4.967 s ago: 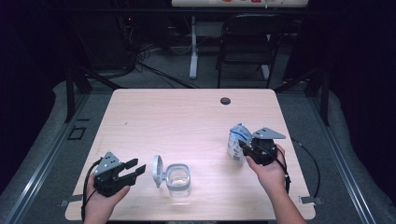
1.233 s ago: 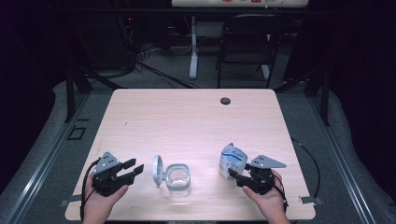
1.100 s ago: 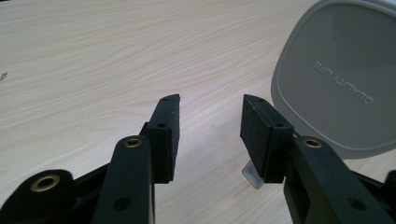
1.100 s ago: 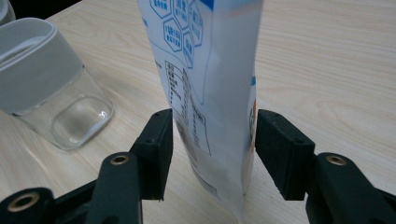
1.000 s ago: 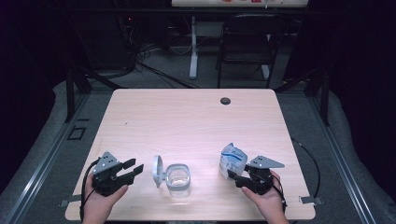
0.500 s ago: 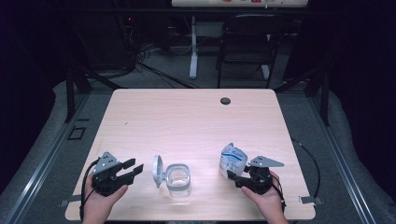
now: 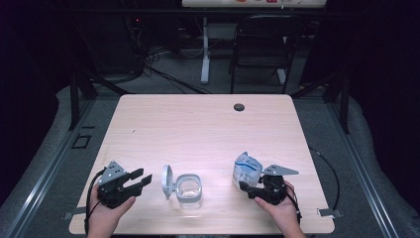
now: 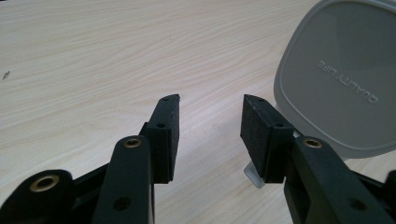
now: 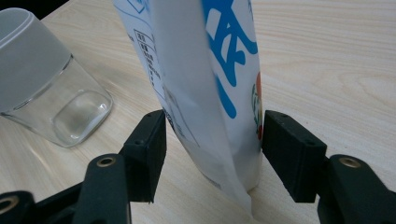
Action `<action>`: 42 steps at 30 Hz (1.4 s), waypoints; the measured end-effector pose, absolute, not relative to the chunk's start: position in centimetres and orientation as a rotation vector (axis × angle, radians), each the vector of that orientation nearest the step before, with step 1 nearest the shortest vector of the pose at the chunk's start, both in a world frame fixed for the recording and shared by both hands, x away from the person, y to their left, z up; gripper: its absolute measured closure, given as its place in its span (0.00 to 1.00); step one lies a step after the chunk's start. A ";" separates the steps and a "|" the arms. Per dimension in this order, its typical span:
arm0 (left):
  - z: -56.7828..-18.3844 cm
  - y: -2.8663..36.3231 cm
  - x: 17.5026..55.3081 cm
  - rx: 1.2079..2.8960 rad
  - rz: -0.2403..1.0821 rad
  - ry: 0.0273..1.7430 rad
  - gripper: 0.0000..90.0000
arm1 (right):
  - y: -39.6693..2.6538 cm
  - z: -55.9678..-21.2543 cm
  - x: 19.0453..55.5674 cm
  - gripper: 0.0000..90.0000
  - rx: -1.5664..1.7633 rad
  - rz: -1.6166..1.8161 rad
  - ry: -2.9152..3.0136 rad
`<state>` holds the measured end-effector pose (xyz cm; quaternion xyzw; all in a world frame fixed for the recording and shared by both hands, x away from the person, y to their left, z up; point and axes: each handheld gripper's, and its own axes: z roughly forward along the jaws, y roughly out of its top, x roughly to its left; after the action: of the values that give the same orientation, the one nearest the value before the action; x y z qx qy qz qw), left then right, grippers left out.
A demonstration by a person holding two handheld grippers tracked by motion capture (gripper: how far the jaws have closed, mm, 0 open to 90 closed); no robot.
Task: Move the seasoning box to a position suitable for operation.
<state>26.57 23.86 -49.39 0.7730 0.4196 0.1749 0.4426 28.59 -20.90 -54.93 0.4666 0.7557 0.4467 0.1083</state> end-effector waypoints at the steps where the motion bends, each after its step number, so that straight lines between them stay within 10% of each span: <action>1: -49.4 23.9 26.6 1.917 0.434 1.041 0.64 | -20.9 -55.0 28.6 0.45 1.370 1.312 2.220; 42: -49.5 24.0 26.6 1.907 0.430 1.052 0.64 | -20.7 -56.4 29.5 0.39 1.475 1.353 2.243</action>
<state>26.62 24.03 -49.53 0.7693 0.4246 0.1735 0.4447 29.54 -20.71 -56.43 0.4896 0.7444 0.4490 0.0674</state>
